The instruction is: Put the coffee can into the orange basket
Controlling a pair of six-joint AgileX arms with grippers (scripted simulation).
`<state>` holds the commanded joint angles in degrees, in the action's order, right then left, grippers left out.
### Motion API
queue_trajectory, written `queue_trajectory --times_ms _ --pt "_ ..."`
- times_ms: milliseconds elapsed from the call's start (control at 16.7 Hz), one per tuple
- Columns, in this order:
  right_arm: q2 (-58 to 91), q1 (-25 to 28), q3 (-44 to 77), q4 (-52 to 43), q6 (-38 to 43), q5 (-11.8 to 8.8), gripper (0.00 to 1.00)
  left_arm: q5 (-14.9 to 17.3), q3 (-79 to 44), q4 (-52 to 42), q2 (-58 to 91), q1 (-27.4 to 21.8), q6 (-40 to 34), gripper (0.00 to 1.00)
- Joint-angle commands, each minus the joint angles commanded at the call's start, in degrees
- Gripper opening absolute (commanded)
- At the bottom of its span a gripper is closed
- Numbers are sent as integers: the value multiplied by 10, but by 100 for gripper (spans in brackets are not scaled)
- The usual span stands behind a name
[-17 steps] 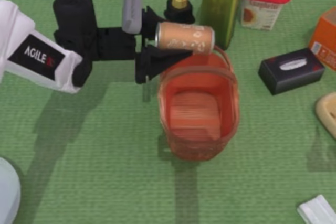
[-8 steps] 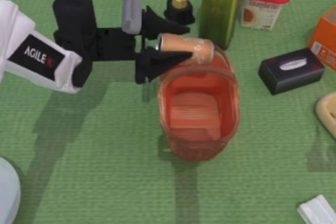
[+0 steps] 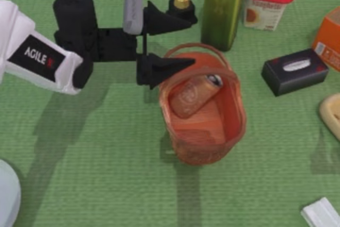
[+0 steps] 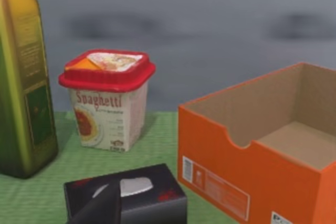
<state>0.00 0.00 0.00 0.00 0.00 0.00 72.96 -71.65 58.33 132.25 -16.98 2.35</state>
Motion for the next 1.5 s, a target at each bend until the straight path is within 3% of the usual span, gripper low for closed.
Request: queue_trajectory --times_ms 300,540,840,1500 --pt "6 3 6 -5 -3 -1 100 -4 2 -3 -5 -1 -1 100" --pt "87 37 87 -73 -48 -7 100 -54 41 -43 -78 15 -19 100" --pt "315 105 321 -239 -154 -9 100 -178 136 -135 -286 55 -49 100" --pt "1014 277 1050 -705 -441 4 100 -528 469 -409 -960 147 -61 100"
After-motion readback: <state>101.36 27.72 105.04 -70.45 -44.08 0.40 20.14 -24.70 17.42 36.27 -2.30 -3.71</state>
